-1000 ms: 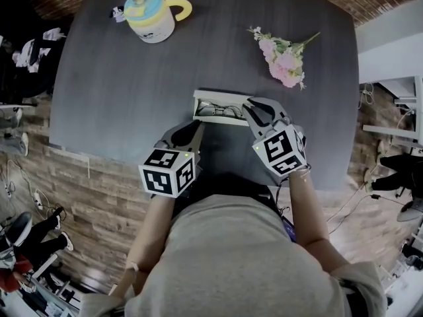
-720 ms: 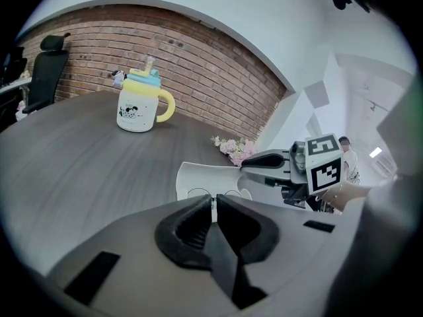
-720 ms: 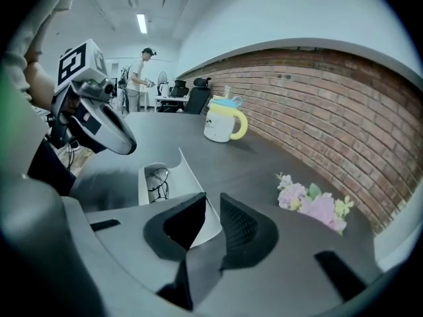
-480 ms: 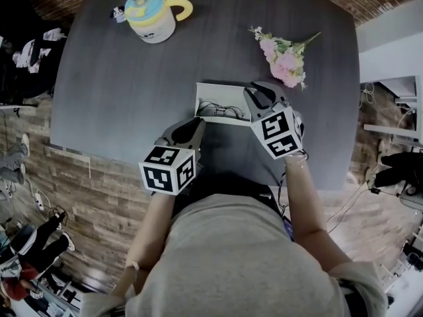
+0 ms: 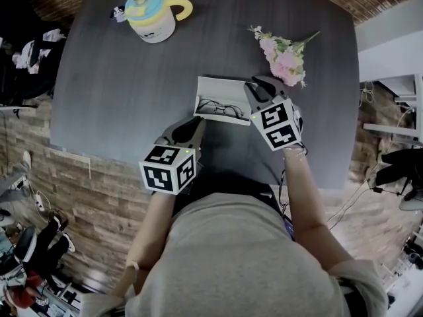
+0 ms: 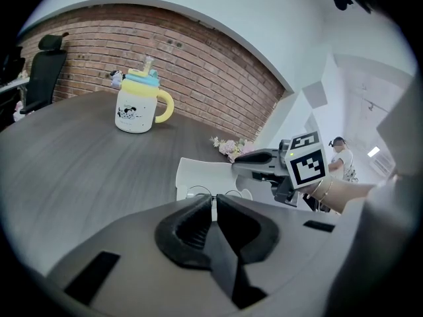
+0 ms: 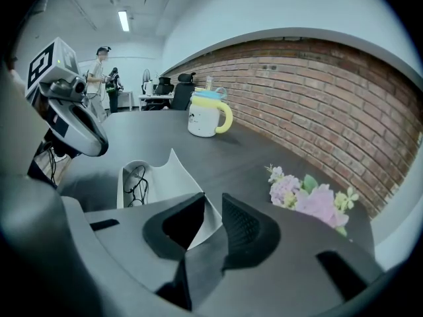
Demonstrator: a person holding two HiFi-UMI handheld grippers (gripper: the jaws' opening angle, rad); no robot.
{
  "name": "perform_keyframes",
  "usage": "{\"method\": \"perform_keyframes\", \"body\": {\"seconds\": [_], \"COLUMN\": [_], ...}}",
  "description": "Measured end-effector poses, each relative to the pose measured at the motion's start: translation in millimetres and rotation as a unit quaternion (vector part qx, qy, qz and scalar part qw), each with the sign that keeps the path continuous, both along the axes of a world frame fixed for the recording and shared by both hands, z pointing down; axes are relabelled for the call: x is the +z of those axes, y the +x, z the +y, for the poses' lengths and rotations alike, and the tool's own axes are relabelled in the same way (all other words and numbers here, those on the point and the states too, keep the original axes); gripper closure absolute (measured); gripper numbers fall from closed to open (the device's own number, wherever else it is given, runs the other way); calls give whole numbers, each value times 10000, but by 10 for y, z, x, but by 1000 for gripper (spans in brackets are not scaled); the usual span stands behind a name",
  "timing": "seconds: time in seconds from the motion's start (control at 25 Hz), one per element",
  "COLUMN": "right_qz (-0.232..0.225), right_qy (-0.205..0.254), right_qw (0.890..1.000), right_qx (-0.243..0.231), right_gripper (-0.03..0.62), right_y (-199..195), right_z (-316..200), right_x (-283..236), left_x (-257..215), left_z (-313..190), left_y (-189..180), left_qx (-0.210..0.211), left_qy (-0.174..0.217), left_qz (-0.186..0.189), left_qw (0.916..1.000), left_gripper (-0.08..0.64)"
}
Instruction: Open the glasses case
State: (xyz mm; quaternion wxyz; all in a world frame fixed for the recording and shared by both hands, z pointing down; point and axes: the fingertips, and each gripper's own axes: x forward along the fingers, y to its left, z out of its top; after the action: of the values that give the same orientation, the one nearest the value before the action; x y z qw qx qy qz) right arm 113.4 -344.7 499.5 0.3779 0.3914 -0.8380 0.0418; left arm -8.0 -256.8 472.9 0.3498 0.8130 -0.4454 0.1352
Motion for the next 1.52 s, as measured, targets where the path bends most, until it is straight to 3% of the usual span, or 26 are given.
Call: {"method": "perform_keyframes", "body": {"seconds": [0.2,0.52,0.72,0.92,1.12,1.36,1.52], "right_qz": [-166,-950,-1940,-2509,-3307,-3556,-3658], "right_qy": [-7,28,119,201,259,17,158], "right_qw": [9998,9947,9793,9660,9418,9345,9299], "right_qx": [86,398,562,588,541,139,343], "right_gripper": [455,456,491,527,586,586,586], "right_y": [14,-7,-79,-142,-222,-365,-323], "right_z": [40,240,369,528,691,923,1010], "right_x": [-75,-309,-660,-962,-1204,-1243,-1271], "left_x": [-30,-109,-215,-370,-475,-542,-552], "left_z": [6,8,9,30,55,108,172], "left_y": [6,40,53,42,18,8,19], "left_qx": [17,108,159,179,132,115,145], "left_qy": [42,149,278,487,680,803,831], "left_qz": [-11,-38,-10,28,86,69,13], "left_qw": [10000,9998,9995,9986,9976,9967,9964], "left_gripper": [520,520,520,520,520,520,520]}}
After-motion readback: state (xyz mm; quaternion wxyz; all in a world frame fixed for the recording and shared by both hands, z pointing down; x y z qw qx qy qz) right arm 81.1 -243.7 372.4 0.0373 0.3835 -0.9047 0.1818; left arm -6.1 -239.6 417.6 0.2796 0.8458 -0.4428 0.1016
